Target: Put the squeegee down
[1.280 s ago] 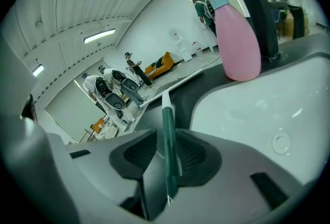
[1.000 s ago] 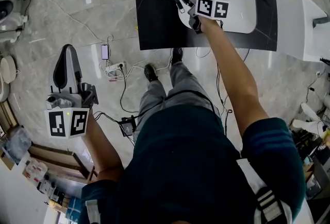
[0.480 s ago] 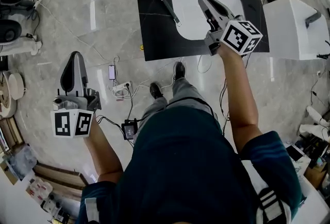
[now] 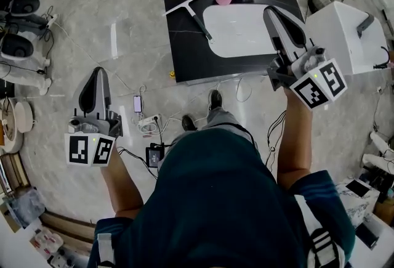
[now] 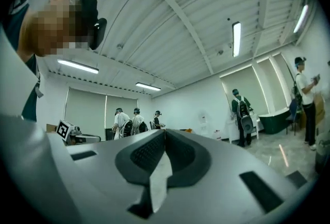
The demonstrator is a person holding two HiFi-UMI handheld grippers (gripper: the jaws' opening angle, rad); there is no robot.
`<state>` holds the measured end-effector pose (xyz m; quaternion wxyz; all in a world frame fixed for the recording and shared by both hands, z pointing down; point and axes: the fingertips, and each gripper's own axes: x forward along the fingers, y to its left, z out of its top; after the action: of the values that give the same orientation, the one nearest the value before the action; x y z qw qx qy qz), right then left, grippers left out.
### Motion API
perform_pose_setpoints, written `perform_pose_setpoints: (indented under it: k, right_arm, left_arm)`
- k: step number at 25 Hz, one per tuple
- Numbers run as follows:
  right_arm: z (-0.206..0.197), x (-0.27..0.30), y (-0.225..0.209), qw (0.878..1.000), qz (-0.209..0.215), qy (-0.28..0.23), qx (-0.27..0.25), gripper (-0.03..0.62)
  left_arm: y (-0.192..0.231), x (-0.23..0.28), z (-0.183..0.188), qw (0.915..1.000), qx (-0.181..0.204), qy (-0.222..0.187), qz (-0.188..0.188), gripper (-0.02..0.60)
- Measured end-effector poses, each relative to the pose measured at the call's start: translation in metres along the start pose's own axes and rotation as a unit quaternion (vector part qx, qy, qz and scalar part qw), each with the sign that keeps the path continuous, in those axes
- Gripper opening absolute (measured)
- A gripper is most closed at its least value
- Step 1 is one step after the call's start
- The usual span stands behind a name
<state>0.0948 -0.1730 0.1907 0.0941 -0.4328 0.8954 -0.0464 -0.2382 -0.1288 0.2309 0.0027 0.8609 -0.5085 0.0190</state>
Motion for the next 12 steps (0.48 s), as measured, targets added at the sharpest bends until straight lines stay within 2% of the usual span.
perform_pose_setpoints:
  k: [5,9,12]
  right_arm:
    - [0.031,-0.030,0.032,0.999,0.004,-0.016,-0.044,0.005]
    - [0.038,-0.046,0.060,0.991,-0.004,0.008,-0.135,0.002]
    - [0.043,-0.058,0.083,0.989,0.008,0.008,-0.150,0.002]
  left_arm:
    - [-0.007,-0.007,0.004,0.9998,0.007,-0.011,-0.016,0.005]
    - [-0.014,-0.011,0.007,0.9994,0.009,-0.018,-0.029,0.005]
    - [-0.021,-0.017,0.009,0.9990,0.012,-0.022,-0.036,0.005]
